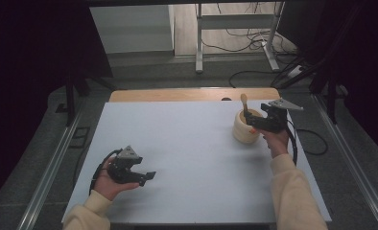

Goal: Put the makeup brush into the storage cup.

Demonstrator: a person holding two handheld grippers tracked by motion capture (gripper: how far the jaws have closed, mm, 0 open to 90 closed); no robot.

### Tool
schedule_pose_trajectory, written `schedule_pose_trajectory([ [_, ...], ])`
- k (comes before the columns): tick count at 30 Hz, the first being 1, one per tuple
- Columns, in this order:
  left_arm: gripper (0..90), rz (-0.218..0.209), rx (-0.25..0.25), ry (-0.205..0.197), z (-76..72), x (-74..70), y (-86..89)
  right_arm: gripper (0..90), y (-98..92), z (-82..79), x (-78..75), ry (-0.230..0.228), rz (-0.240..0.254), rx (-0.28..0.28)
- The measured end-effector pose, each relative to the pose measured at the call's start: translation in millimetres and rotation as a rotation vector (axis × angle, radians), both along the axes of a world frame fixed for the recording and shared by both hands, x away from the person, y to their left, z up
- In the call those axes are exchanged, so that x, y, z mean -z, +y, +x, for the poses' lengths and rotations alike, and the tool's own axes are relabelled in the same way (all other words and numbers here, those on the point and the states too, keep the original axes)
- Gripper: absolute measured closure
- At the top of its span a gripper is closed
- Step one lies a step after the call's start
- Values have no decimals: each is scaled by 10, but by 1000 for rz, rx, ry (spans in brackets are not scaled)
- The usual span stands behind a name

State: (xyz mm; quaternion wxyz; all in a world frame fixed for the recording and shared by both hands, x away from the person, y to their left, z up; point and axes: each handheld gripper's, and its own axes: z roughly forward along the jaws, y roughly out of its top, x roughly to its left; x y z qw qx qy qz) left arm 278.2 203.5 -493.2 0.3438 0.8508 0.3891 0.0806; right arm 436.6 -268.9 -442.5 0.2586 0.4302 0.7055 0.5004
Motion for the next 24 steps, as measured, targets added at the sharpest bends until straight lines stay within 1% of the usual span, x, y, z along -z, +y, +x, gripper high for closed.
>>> schedule_pose_trajectory([
  [5,209,-4,-3,0,-2,-2,-12,177,-20,-50,-34,8,-10,-22],
  [7,208,-4,-3,0,-6,-7,-18,173,-41,-91,-69,17,-19,-41],
  [11,208,-3,-2,-1,-8,-11,-17,167,-48,-144,-92,33,-34,-64],
  [14,208,-4,-4,-1,-9,-12,-17,167,-48,-179,-92,35,-36,-77],
  [15,208,-5,-4,-1,-12,-11,-16,162,-47,-211,-82,44,-44,-92],
  [19,208,-5,-8,-1,-17,-10,-16,156,-53,-275,-60,61,-57,-117],
  [21,208,-4,-9,-1,-19,-8,-18,160,-55,-318,-57,55,-56,-133],
  [24,208,-5,-7,-2,-22,-5,-24,158,-53,-378,-56,59,-61,-153],
])
